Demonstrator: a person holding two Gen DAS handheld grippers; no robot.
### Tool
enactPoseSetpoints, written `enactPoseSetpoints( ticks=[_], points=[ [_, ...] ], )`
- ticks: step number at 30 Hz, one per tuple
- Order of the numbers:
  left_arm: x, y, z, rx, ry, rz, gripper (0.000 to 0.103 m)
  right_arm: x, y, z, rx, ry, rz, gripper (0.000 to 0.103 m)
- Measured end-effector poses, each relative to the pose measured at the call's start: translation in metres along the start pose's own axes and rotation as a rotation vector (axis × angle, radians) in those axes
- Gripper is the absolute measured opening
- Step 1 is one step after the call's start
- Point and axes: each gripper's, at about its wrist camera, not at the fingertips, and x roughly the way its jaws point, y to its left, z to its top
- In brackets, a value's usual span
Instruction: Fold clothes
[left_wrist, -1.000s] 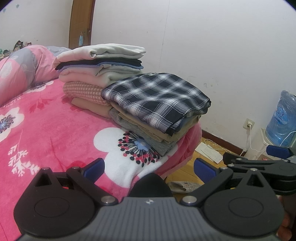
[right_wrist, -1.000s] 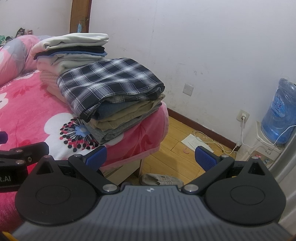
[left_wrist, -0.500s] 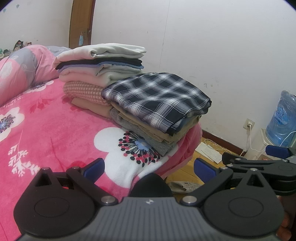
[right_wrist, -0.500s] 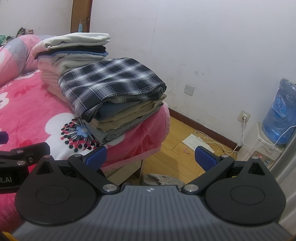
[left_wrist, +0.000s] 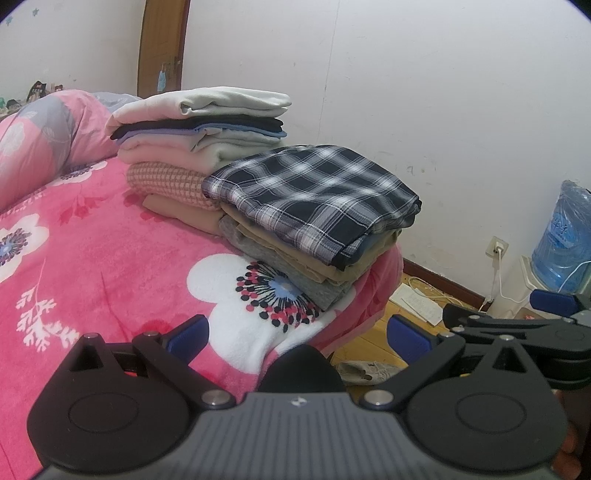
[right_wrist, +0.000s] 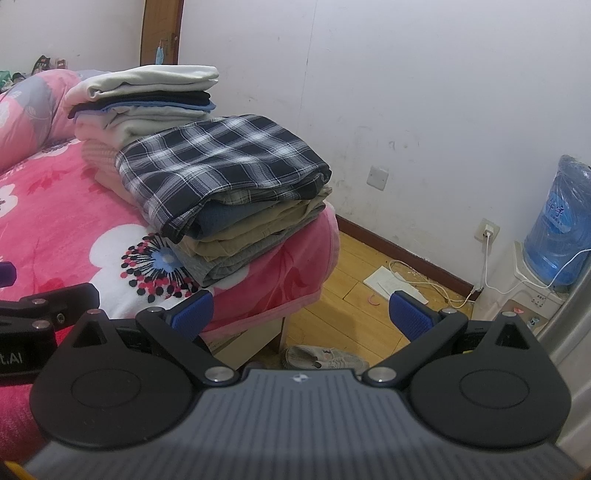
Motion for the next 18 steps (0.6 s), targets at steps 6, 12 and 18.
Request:
enactPoseSetpoints(
  ticks=[6,12,18],
  points=[
    [0.0001,0.0,0.0006,-0.001,0.0,0.0,0.103,0.0001,-0.0001,0.0002,0.001,0.002,0.0,0.102],
    [0.0001,-0.0001,0.0004,-0.001,-0.001,0.0,0.103,-0.0008,0.0003,-0.0008,0.001,0.001,-0.001,0.102],
    [-0.0007,0.0002,0.0003,-0.003,-0.001,-0.002,0.103,0.0003,0.0002,-0.0003,-0.001,0.001,-0.001,0.102]
  ],
)
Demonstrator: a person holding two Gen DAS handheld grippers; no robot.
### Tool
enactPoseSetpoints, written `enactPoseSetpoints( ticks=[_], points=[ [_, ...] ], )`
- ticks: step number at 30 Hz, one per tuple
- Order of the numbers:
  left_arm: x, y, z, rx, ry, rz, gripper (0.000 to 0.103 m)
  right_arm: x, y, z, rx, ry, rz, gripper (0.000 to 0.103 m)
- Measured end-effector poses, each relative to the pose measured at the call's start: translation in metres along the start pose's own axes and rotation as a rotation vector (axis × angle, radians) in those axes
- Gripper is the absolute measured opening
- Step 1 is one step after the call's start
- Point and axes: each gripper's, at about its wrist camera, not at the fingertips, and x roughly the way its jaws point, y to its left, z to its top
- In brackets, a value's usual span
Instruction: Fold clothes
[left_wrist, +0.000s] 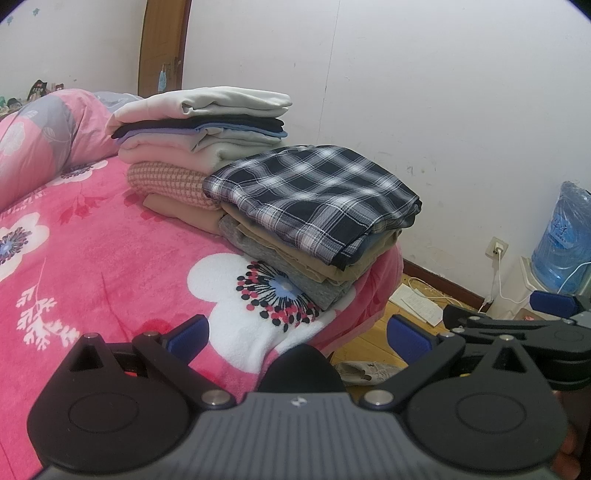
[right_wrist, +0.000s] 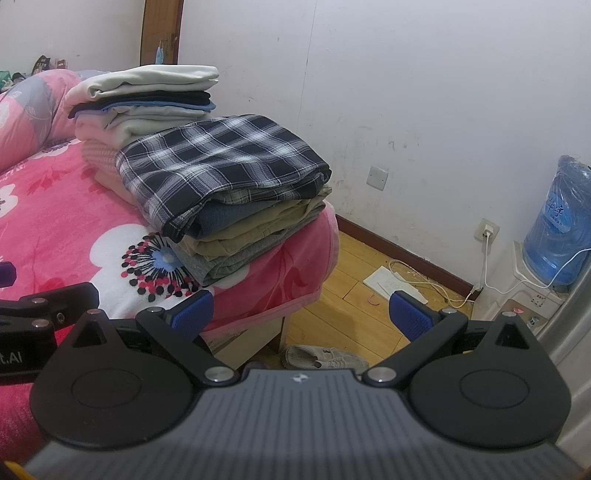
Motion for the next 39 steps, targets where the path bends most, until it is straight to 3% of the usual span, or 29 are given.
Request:
enactPoseSetpoints(
  ticks=[39],
  points=[
    [0.0009,0.0032,0.0002,-0.008,0.011,0.001,0.103,0.0017,0.0043,-0.0009,-0.007,0.007,0.006,0.102]
  ],
)
